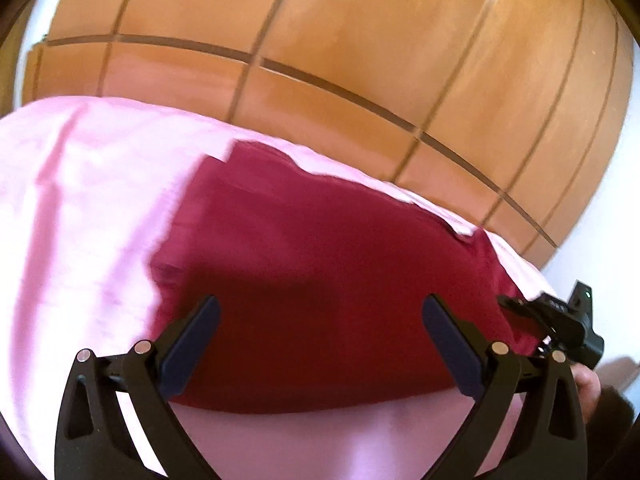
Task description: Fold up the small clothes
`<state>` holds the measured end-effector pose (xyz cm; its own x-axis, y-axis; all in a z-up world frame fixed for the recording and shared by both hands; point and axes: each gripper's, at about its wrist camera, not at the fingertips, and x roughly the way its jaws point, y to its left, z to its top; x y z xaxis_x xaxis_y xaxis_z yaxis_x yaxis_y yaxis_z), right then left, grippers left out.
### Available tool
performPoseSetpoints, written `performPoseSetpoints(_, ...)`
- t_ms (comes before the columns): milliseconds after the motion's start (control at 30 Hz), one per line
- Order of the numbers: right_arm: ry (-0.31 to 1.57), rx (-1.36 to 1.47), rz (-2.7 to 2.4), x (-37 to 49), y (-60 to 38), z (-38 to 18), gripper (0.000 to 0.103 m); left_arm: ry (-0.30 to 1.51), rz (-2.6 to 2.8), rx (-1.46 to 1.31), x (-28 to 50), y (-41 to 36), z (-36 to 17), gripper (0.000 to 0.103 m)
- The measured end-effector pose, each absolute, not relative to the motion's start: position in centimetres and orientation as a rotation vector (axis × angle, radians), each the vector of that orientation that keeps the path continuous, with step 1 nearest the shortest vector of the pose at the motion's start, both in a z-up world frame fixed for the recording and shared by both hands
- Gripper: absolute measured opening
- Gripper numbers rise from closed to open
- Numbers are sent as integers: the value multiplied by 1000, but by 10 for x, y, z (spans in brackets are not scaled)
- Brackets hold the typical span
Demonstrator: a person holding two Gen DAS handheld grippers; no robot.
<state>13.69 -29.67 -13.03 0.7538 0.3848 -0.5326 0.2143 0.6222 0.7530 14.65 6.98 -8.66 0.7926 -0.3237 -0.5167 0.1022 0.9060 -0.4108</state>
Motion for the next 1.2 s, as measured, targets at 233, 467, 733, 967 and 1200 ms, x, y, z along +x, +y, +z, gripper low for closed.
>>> performPoseSetpoints(233,750,933,90,131,-298,-128,41,724,-53,-516,171,115,-106,101)
performPoseSetpoints(467,700,839,-14,109,-314,-106,41,838,-97,-324,189,84,-119,101)
performPoseSetpoints(733,562,495,8,104,-273,-49,41,840,-95,-378,189,92,-119,80)
performPoseSetpoints(967,642,384,203,128,-209,-53,41,844,-93,-401,190,96,-120,71)
performPoseSetpoints(1200,821,290,275,145,-165,-104,41,860,-104,-445,190,105,-121,52)
